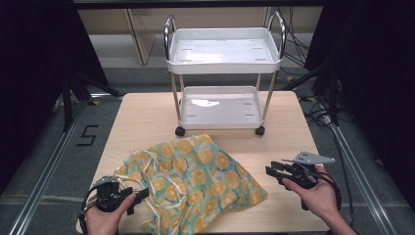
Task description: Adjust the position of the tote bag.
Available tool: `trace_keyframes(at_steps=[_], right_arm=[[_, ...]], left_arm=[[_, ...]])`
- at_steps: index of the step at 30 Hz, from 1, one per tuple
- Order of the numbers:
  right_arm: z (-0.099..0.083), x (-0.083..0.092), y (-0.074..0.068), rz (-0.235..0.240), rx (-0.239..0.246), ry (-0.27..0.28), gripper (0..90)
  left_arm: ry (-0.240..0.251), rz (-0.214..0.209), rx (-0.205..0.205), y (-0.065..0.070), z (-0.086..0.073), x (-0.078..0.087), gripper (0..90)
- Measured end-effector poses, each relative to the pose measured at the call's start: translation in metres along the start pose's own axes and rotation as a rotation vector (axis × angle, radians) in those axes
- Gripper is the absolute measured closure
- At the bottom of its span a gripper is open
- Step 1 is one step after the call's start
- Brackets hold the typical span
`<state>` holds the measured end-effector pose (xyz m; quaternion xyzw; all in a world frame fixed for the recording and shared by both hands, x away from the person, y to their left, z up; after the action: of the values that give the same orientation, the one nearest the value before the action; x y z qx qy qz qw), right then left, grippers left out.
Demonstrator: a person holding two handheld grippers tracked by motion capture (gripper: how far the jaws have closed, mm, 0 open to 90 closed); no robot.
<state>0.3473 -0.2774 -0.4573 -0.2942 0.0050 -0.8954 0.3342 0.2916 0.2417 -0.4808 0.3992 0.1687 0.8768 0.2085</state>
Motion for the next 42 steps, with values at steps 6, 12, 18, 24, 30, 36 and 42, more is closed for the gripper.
trace_keyframes(at_steps=[6,12,18,24,30,36,42], right_arm=[[0.001,-0.001,0.007,-0.021,0.034,0.025,60.9],[0.008,-0.001,-0.016,0.029,0.159,0.036,60.5],[0.02,0.0,-0.057,0.122,0.291,0.022,62.1],[0.019,-0.005,-0.081,0.217,0.353,-0.024,59.8],[0.017,-0.02,-0.112,0.345,0.404,-0.088,56.2],[0.013,-0.045,-0.152,0.443,0.494,-0.132,52.6],[-0.011,-0.076,-0.197,0.534,0.641,-0.287,47.2]], left_arm=[[-0.052,-0.005,-0.038,0.001,0.0,-0.005,28.3],[-0.057,0.001,-0.084,0.005,0.005,-0.005,34.1],[0.052,0.007,-0.124,0.007,0.026,0.001,38.4],[0.081,0.039,-0.157,0.001,0.051,0.006,40.8],[0.015,0.039,-0.223,0.006,0.067,-0.009,41.6],[-0.025,0.032,-0.264,0.013,0.06,-0.017,43.8],[-0.048,0.045,-0.281,0.007,0.057,-0.016,43.7]])
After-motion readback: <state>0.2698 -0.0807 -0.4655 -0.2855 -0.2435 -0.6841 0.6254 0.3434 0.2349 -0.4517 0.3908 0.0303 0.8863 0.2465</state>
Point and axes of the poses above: each handheld gripper's, and its own axes: x roughly backward along the jaws, z roughly out of its top, y roughly to its right, the point moved 1 cm from there along -x, roughly forward along the jaws, and after that the axes turned 3 degrees about -z, right-handed, at the moved point
